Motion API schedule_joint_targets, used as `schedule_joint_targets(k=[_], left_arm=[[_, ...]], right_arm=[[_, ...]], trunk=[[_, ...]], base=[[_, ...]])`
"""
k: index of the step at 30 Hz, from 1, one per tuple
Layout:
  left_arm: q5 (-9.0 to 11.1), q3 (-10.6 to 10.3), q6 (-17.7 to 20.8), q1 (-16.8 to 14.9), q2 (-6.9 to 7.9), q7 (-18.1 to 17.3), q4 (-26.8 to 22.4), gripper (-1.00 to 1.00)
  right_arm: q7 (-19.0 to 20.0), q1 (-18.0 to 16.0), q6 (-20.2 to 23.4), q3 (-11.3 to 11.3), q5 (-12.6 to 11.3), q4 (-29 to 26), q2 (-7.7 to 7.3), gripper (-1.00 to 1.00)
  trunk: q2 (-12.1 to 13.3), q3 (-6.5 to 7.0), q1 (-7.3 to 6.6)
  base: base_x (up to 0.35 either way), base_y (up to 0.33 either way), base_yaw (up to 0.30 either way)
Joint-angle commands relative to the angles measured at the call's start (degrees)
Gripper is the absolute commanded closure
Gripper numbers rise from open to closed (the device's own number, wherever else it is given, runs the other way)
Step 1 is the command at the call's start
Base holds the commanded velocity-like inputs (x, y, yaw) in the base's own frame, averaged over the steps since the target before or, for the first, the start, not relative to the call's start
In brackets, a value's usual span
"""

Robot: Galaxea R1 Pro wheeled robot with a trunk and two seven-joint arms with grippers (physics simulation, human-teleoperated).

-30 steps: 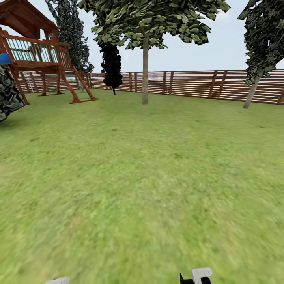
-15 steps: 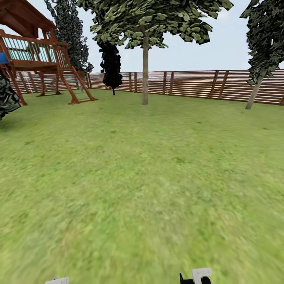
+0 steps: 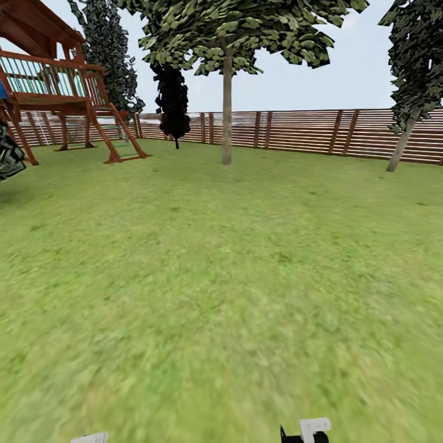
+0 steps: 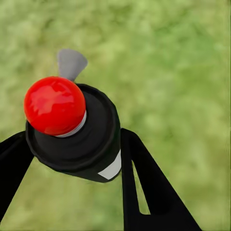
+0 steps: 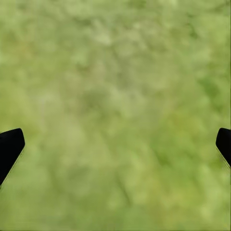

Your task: In the garden, pick up the pesticide atomizer on the floor and spray pesticide onto both trees until each tree trunk is fully covered.

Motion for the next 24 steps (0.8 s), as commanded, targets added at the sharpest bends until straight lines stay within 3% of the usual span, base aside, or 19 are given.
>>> schedule_joint_targets(k=[1, 24], left_arm=[[-0.12, 0.5, -0.11, -0.04, 0.01, -0.4, 0.0, 1.0], [-0.14, 0.5, -0.11, -0.04, 0.0, -0.4, 0.0, 1.0]], right_arm=[[-0.58, -0.04, -0.05, 0.44, 0.26, 0.06, 0.01, -1.0], [-0.58, -0.04, -0.05, 0.43, 0.26, 0.06, 0.01, -1.0]], trunk=[[-0.02, -0.05, 0.03], [-0.02, -0.05, 0.03]], base=[[0.34, 0.0, 0.0], [0.34, 0.0, 0.0]])
